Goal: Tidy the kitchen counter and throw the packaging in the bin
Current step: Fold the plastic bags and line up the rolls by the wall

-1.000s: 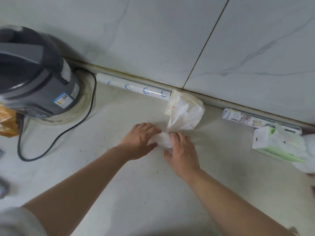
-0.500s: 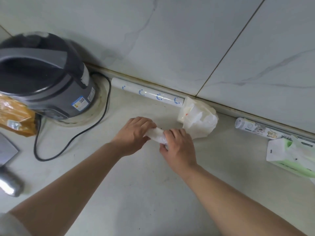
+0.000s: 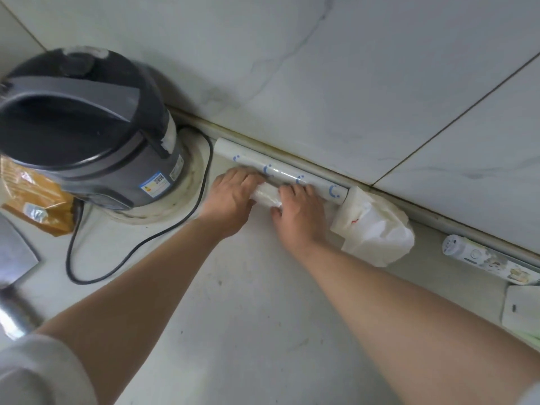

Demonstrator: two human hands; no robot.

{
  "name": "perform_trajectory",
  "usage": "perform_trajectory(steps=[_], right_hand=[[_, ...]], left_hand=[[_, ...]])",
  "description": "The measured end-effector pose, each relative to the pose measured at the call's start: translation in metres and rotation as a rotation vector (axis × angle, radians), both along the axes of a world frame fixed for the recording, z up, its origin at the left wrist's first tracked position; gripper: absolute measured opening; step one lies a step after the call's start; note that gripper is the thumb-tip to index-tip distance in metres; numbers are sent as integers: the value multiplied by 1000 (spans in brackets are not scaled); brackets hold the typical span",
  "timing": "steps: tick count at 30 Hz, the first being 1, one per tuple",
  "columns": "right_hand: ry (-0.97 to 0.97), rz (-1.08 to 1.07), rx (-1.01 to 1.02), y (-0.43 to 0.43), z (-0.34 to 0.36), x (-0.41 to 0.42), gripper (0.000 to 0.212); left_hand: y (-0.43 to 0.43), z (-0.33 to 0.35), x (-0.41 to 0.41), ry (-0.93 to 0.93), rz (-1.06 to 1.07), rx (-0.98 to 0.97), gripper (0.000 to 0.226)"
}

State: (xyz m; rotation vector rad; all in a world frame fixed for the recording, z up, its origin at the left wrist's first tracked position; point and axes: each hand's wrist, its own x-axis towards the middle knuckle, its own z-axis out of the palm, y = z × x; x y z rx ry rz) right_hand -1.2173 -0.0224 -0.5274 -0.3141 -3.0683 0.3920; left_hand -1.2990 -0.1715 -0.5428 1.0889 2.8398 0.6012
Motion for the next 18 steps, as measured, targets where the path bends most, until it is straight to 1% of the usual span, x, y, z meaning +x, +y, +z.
perform_trajectory(steps=[3, 5, 8, 11, 18], right_hand=[[56, -53, -27, -12, -4, -15, 20], [102, -84, -35, -20, -7, -24, 18], [118, -92, -6, -27, -11, -36, 18], [121, -113, -21, -32, -14, -46, 23], [110, -99, -155, -43, -16, -59, 23]], left_hand=[[3, 2, 6, 70, 163, -42, 47], [10, 1, 17, 89, 210, -32, 49], [9, -6, 26, 72, 231, -11, 54], [3, -8, 25, 22, 228, -23, 58], [-4, -1, 16, -20, 206, -56, 60]])
